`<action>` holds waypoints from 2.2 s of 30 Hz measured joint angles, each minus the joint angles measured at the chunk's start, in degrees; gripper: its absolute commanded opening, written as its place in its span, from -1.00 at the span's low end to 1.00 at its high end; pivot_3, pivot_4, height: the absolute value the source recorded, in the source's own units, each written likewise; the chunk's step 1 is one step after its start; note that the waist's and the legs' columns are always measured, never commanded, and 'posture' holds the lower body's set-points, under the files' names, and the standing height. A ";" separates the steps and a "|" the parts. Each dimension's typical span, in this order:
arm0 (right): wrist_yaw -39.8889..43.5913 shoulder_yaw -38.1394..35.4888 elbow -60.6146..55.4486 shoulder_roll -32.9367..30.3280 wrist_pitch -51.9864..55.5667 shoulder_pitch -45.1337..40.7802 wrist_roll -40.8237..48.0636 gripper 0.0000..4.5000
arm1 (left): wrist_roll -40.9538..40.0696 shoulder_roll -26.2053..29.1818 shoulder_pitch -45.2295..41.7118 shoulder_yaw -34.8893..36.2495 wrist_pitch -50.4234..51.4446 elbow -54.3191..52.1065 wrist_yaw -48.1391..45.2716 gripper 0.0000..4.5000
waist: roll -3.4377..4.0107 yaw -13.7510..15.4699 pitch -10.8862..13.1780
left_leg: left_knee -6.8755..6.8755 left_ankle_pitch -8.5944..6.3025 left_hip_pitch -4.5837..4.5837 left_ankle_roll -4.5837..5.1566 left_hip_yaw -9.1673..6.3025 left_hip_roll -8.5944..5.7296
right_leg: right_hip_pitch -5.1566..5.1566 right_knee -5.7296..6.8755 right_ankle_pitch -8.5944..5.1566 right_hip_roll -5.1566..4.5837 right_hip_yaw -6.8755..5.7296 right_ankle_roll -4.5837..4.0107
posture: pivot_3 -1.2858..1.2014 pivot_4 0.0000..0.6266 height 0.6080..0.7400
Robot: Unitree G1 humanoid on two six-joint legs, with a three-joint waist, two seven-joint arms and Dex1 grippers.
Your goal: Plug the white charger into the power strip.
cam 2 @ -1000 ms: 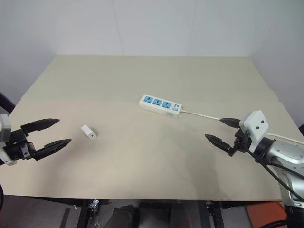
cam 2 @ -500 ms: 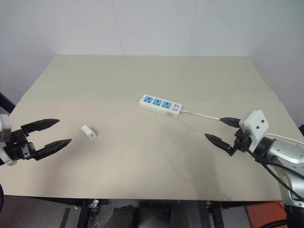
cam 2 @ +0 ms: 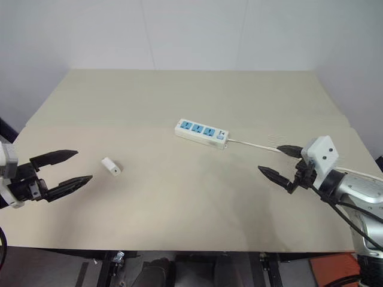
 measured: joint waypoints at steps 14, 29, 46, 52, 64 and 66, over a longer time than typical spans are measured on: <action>-2.95 17.60 43.30 14.55 -15.59 -31.97 -14.90 0.98 | 0.02 -0.06 -4.13 -4.39 -0.75 1.16 0.05 1.00 | 0.00 -1.00 0.00 | -0.04 0.03 -0.25 -0.06 0.11 0.00 | -0.44 -0.03 0.09 -0.02 0.15 -0.05 | 0.03 -0.52 1.00; -4.79 22.17 83.47 16.76 -28.84 -51.38 -28.15 0.98 | -0.09 -1.11 -0.64 -3.60 -1.09 -1.07 1.21 1.00 | 0.01 -1.72 0.00 | -0.12 0.02 -0.23 -0.10 0.23 0.04 | -0.59 -0.01 0.09 0.03 0.43 -0.04 | 0.03 -0.52 1.00; 1.92 22.01 85.17 17.54 -27.58 -53.33 -31.29 -0.99 | -1.13 -1.32 1.96 -1.75 -1.09 -3.38 2.31 1.00 | -0.02 -2.06 -0.03 | -0.12 0.05 -0.15 -0.16 0.26 0.05 | -0.56 0.04 0.10 0.05 0.55 -0.03 | 0.03 -0.52 1.00; 6.06 21.96 83.28 17.19 -30.10 -51.81 -31.50 -0.99 | -1.38 -1.29 1.56 -1.77 -1.09 -3.29 2.26 1.00 | -0.02 -2.36 -0.03 | -0.12 0.03 -0.15 -0.19 0.26 0.06 | -0.56 0.03 0.10 0.06 0.55 -0.03 | 0.03 -0.52 1.00; 24.31 20.84 41.48 9.33 -25.37 -23.42 -19.00 -0.99 | -1.48 -0.28 -1.56 -3.46 -0.99 -1.58 0.94 1.00 | -0.04 -1.33 -0.06 | -0.13 -0.05 -0.15 -0.21 0.24 0.11 | -0.55 0.01 0.11 0.06 0.55 0.00 | 0.03 -0.52 1.00; 26.15 20.83 35.11 6.85 -22.89 -18.99 -16.94 -0.99 | -1.47 -0.07 -1.70 -3.60 -0.98 -1.05 0.59 1.00 | -0.03 -1.13 -0.06 | -0.13 -0.05 -0.15 -0.21 0.24 0.09 | -0.55 0.01 0.11 0.05 0.56 0.00 | 0.03 -0.52 1.00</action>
